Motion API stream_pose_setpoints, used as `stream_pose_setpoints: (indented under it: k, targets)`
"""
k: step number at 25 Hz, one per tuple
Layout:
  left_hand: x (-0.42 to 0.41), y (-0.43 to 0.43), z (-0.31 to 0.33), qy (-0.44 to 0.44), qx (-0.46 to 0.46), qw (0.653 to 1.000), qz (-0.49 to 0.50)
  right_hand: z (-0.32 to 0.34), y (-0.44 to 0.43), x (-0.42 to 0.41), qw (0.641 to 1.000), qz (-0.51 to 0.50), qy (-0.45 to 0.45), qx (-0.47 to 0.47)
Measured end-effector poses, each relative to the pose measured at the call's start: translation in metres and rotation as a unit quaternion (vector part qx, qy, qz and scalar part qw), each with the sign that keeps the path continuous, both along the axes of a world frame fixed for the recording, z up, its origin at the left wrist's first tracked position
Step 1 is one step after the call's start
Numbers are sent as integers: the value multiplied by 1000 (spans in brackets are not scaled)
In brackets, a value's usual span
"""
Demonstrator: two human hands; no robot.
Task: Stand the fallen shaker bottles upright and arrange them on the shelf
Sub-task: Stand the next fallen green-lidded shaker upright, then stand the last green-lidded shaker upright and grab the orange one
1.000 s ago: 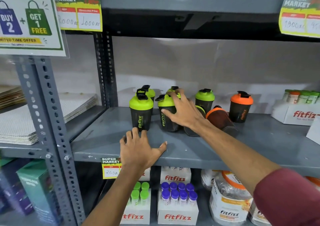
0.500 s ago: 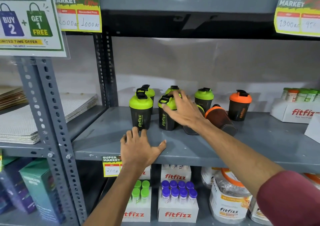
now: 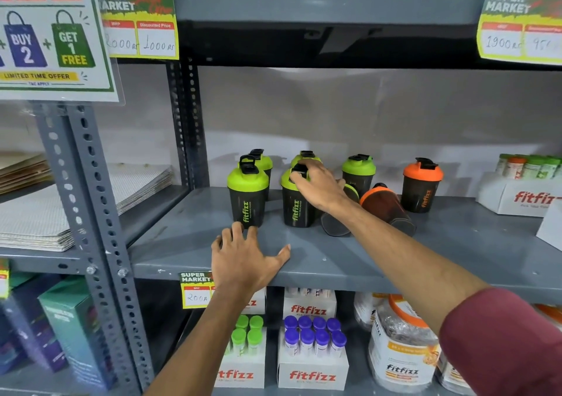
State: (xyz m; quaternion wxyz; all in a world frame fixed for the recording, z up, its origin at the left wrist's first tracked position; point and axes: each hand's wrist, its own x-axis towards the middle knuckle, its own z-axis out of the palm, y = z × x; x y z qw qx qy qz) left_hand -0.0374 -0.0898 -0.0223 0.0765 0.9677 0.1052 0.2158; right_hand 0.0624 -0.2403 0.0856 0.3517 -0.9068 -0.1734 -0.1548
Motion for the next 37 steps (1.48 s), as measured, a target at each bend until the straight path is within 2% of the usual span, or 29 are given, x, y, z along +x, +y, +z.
stream_pose_setpoints:
  k: [4,10,14,18,22,25,31,37]
  targets:
    - [-1,2,0,4,7,1000,-2,9,-6,-8,999,8,33,-21]
    - [-7,-3,5,-7,38,999,-37,13,-53,-3,999,-20,-38,28]
    - [-7,-19,9,35,44,995,-82,13,-80,7,995,-75,-42,-50]
    - [13,-64,16,89,39,986,-133,10,-71,15,989,-82,0,-119]
    - [24,-68,8,61,40,991,-110,-2,-60,22,954,-131,34,-266]
    - [26,-64,4,40,44,992,-110,2,-57,26,936,-129,86,-315]
    - [26,-64,4,40,43,992,-109,10,-66,30,955,-92,110,-261]
    - [24,-66,5,29,48,993,-105,6,-93,27,985,-53,-2,-166]
